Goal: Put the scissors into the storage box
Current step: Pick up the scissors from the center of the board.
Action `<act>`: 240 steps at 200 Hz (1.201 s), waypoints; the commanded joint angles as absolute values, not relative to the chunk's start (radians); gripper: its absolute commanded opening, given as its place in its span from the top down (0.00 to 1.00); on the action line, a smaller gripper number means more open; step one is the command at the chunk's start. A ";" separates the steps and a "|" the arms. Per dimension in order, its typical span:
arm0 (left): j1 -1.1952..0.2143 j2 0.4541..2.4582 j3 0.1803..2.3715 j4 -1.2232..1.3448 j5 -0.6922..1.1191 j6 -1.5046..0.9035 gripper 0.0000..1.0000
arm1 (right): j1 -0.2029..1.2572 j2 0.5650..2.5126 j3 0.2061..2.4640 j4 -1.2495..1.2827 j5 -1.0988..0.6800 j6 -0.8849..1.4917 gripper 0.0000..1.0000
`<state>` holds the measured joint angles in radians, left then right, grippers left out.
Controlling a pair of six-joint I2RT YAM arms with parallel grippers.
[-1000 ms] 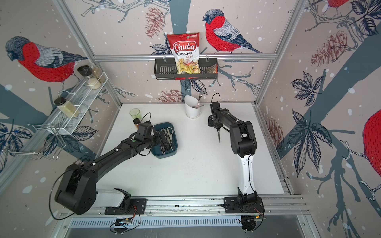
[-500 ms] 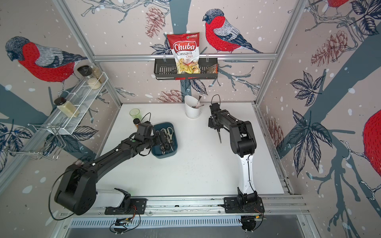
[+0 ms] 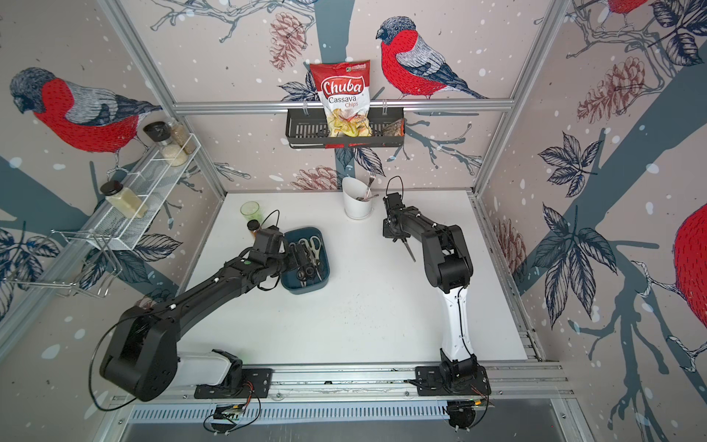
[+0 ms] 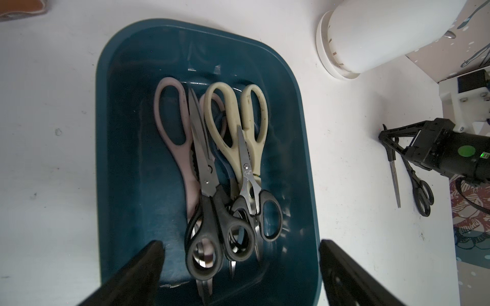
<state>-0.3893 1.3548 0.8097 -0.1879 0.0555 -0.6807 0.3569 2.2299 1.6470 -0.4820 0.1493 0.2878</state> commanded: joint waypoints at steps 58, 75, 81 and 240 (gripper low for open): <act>-0.392 1.347 0.814 -0.186 0.048 -0.676 0.05 | 0.363 2.256 1.628 -0.597 0.099 0.311 1.00; -0.392 1.345 0.814 -0.187 0.048 -0.675 0.05 | 0.364 2.246 1.625 -0.589 0.092 0.324 1.00; -0.391 1.345 0.814 -0.186 0.048 -0.675 0.05 | 0.363 2.241 1.623 -0.585 0.085 0.327 1.00; -0.197 1.208 0.674 -0.146 0.079 -0.727 0.05 | 0.587 2.008 1.691 -0.517 -0.084 0.462 1.00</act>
<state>-0.2161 1.2442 0.6949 -0.1658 0.1013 -0.7155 0.5430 2.0186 1.6703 -0.5591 -0.0212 0.3965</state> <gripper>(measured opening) 0.949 0.082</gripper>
